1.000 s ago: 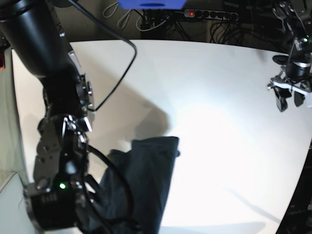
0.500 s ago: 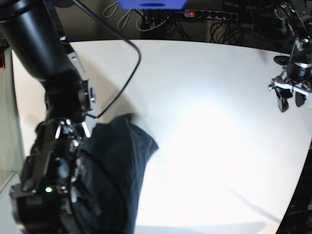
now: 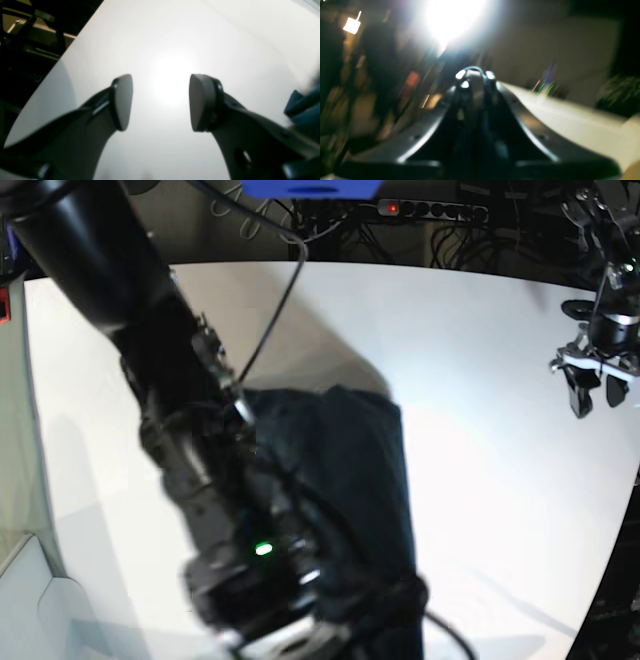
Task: Layout the t-shirt on the table in an organized manner, then fold the t-shirt properly
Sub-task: 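Swing the lifted shirt with the right gripper to shake it out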
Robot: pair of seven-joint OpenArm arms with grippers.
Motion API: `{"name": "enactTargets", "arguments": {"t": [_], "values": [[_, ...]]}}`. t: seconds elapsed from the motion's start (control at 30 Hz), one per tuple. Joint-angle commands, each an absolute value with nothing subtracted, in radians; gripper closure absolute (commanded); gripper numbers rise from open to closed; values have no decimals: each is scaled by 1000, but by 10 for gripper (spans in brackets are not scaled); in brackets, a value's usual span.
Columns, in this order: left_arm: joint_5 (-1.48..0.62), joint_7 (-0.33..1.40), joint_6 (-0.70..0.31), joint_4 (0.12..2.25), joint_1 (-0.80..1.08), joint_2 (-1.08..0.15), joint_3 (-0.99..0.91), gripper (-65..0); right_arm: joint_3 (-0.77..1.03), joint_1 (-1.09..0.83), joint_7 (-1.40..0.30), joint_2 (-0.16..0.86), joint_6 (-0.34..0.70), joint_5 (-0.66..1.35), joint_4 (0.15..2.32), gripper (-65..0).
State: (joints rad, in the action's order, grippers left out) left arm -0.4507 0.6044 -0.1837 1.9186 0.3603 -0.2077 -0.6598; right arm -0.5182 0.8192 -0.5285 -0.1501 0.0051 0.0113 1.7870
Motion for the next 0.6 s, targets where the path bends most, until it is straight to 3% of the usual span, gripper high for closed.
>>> {"name": "enactTargets", "arguments": {"t": [0.0, 0.2, 0.43, 0.57], "values": [[-456, 582, -183, 1937, 358, -220, -667, -347, -532, 831, -503, -157, 7, 8, 1755, -132], [-456, 582, -183, 1937, 361, -217, -667, -347, -662, 734, -401, -157, 7, 8, 1547, -233], [-456, 582, -183, 1937, 367, -217, -667, -349, -690, 684, -364, -156, 7, -1, 1511, -245], [-456, 582, -183, 1937, 367, -216, -661, -351, -610, 608, -380, -91, 7, -21, 1511, -245]]}}
